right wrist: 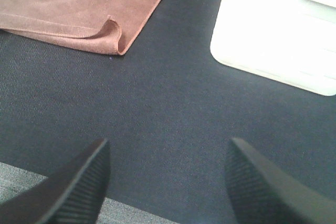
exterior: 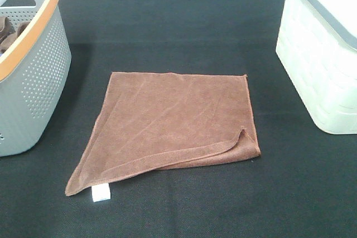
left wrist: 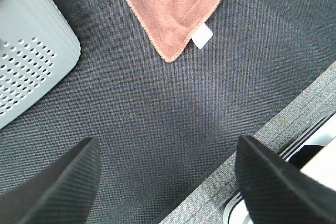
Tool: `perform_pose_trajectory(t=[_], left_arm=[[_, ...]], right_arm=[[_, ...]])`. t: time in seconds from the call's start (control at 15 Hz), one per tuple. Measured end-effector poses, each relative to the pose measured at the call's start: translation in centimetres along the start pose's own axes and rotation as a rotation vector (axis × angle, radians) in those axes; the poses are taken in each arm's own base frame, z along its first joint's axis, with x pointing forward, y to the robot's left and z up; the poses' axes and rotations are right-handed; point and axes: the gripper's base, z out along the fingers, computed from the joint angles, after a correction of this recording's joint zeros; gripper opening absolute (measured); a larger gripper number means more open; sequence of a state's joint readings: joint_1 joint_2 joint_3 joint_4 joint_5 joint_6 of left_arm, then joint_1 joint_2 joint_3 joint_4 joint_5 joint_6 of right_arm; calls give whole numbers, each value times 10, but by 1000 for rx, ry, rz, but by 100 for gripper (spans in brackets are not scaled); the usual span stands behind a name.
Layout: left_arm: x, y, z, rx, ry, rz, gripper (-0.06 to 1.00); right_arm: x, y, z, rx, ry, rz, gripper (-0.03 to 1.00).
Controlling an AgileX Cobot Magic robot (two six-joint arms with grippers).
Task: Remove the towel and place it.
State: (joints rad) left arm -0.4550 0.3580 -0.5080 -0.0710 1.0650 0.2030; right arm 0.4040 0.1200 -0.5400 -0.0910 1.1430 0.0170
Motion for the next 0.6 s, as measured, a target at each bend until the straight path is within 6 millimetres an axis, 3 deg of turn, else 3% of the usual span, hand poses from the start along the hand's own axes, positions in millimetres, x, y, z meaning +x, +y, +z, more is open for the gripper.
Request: perform_pose_trajectory(t=[0.6], left_arm=[[0,0,0,0,0,1,69]], right_arm=[[-1,11,8,-109,-39,-8,61]])
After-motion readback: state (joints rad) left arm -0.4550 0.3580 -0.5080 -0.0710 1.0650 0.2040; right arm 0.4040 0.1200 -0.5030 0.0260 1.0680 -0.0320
